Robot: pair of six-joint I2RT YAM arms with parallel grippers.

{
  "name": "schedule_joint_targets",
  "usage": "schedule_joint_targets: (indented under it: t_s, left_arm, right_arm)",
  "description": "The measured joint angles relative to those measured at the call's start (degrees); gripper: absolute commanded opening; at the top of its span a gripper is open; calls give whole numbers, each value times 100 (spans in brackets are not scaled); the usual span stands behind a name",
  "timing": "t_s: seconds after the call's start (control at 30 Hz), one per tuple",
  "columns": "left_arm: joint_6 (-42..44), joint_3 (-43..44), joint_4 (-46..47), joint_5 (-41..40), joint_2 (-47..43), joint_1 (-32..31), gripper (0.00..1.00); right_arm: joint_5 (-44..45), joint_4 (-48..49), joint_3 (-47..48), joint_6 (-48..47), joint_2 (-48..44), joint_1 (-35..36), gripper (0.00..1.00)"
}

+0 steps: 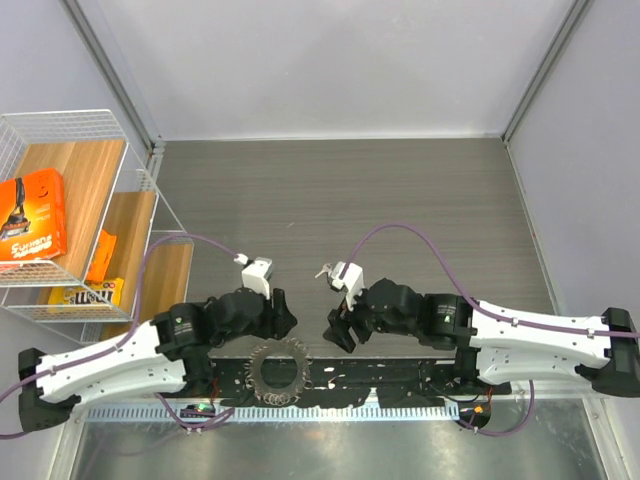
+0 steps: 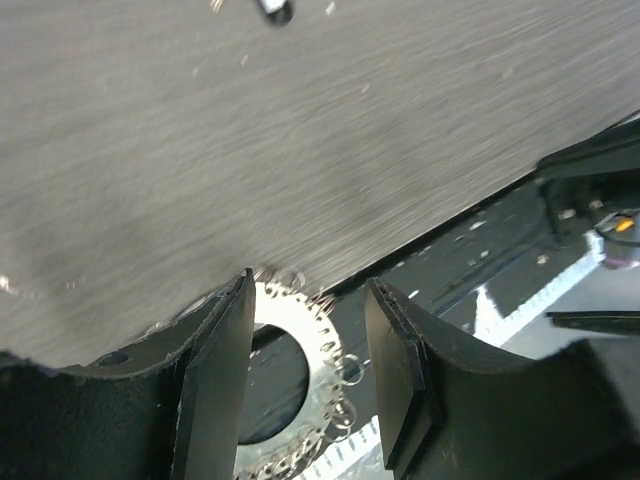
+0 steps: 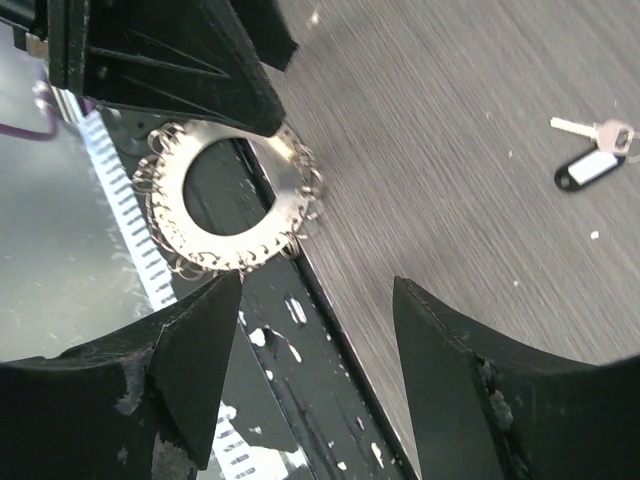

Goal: Put the keys on the keyring

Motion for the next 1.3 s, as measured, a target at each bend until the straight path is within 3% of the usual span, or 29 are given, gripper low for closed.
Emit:
schedule_joint_targets:
  t_s: [0.37,0.67,1.3]
  left_arm:
    - [-588,-820,-297,26,603,0,52]
    - [-400,-824,-149,-136,1279,2,35]
    - [48,-824,363,50,1926,2,33]
  right_arm:
    - [254,22,-592,448,13,0,72]
    - [225,94,-603,522,-101,0,73]
    - [98,162,-605,535,-109,0,74]
